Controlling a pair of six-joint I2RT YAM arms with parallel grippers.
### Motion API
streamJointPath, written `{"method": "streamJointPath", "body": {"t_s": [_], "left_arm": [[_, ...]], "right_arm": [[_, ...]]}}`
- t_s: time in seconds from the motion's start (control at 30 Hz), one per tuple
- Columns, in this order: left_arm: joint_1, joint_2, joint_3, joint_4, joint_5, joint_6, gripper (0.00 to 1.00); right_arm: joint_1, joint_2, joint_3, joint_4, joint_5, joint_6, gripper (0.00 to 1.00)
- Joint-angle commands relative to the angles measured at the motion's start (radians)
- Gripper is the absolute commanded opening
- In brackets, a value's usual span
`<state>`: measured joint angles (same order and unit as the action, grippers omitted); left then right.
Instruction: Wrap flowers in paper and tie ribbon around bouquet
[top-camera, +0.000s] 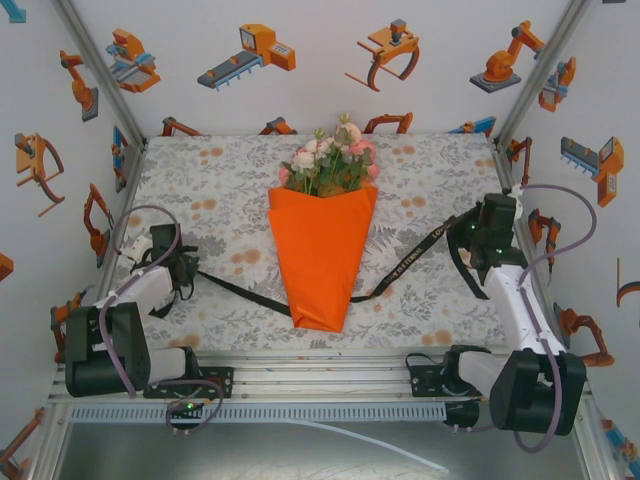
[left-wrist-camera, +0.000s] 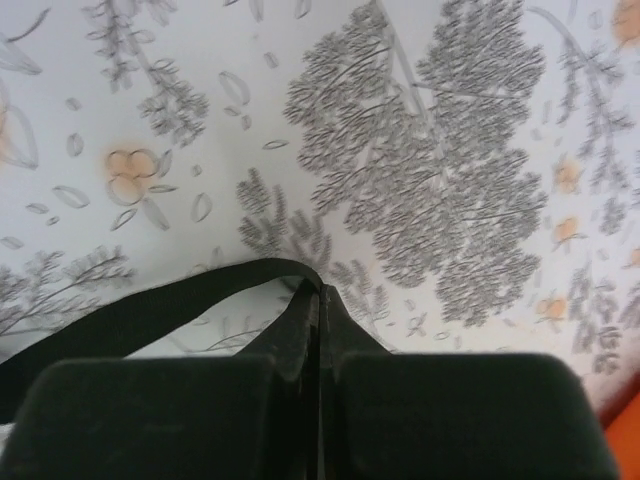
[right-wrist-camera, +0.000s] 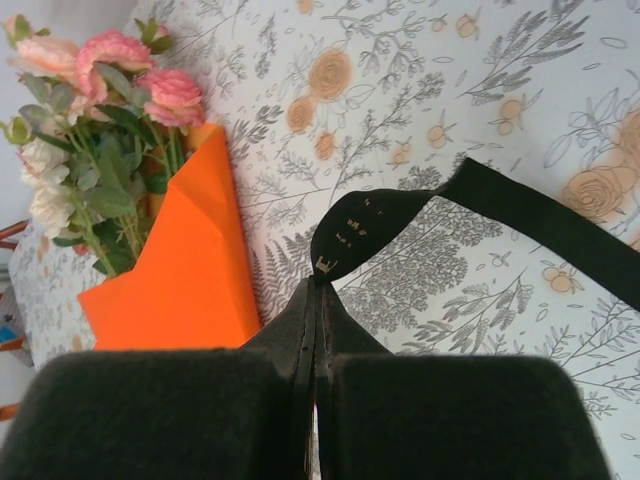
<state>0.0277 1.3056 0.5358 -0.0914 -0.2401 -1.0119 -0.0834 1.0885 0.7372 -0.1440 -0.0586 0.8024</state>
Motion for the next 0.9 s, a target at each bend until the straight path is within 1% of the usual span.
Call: {"method": "streamJointPath", "body": {"t_s": [0.0,0.1,0.2,0.27,0.37,0.47,0.57,0.63,0.7,0.8,0.87], "left_arm": [[-0.001,0.031,0.076,0.083,0.095,0.047,0.00],[-0.043,0.065,0.139,0.124,0.157,0.074,0.00],[-0.101,0.094,0.183,0.140,0.194,0.097,0.00],[-0.139,0.100,0.191,0.145,0.197,0.102,0.00],[-0.179,0.092,0.189,0.145,0.184,0.132,0.00],[-0.181,0.063,0.182,0.100,0.136,0.148,0.00],[-0.180,0.009,0.185,0.060,0.086,0.192,0.00],[-0.181,-0.031,0.190,0.039,0.069,0.207,0.00],[-0.176,-0.078,0.198,0.018,0.052,0.211,0.00],[-0.155,-0.141,0.217,-0.029,0.029,0.193,0.00],[-0.127,-0.176,0.235,-0.064,0.043,0.171,0.00]], "right_arm": [[-0.026,0.011,0.067,0.001,0.165,0.015,0.00],[-0.115,0.030,0.107,-0.024,0.224,0.095,0.00],[-0.183,0.048,0.125,-0.024,0.224,0.144,0.00],[-0.197,0.050,0.122,-0.023,0.214,0.152,0.00],[-0.197,0.051,0.108,-0.021,0.160,0.135,0.00],[-0.197,0.046,0.086,-0.006,0.044,0.103,0.00],[-0.194,0.012,0.069,-0.026,-0.022,0.075,0.00],[-0.183,-0.020,0.058,-0.033,-0.058,0.067,0.00],[-0.149,-0.051,0.058,-0.051,-0.092,0.045,0.00],[-0.050,-0.084,0.060,-0.074,-0.105,0.017,0.00],[0.025,-0.095,0.059,-0.081,-0.114,0.000,0.00]]}}
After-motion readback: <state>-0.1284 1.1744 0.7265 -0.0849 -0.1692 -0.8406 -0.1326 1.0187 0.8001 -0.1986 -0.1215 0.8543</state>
